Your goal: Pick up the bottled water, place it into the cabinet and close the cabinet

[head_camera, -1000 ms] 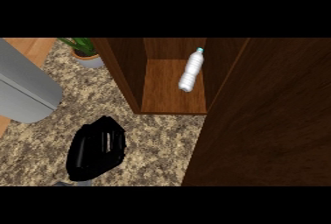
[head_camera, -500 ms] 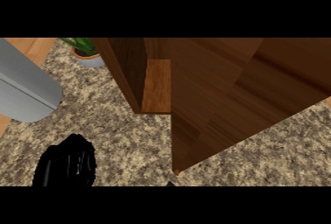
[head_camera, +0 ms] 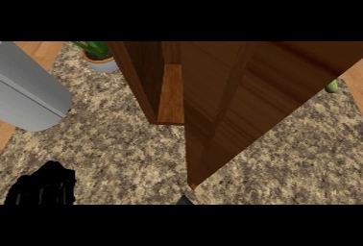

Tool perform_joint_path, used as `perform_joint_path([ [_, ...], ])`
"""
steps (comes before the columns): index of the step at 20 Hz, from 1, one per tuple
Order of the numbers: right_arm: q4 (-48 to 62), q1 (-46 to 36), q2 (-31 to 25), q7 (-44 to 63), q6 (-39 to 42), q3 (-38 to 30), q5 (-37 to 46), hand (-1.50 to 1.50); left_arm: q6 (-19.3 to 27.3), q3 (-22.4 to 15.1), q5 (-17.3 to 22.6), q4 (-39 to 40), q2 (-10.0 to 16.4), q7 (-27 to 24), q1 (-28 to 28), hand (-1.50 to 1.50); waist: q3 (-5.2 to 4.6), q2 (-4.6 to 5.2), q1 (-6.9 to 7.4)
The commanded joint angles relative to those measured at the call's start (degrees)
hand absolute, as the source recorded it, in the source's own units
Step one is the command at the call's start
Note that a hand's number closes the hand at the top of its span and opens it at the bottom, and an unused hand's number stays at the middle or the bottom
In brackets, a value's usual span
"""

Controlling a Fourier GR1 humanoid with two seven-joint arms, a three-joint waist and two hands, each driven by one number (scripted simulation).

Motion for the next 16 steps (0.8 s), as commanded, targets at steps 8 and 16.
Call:
perform_joint_path([
  [8, 28.78, -22.10, 10.81, -3.27, -8.68, -17.23, -13.94, 1.50, -8.63, 7.56, 4.56, 3.19, 4.75, -0.57, 1.35, 1.50, 0.09, 0.84, 0.87],
  [16, 49.83, -24.72, 9.97, -16.82, 8.83, -32.46, -28.51, 1.50, -9.17, 6.97, 2.41, -1.06, 2.87, -1.91, 7.32, 1.50, 0.23, 0.66, -0.09],
])
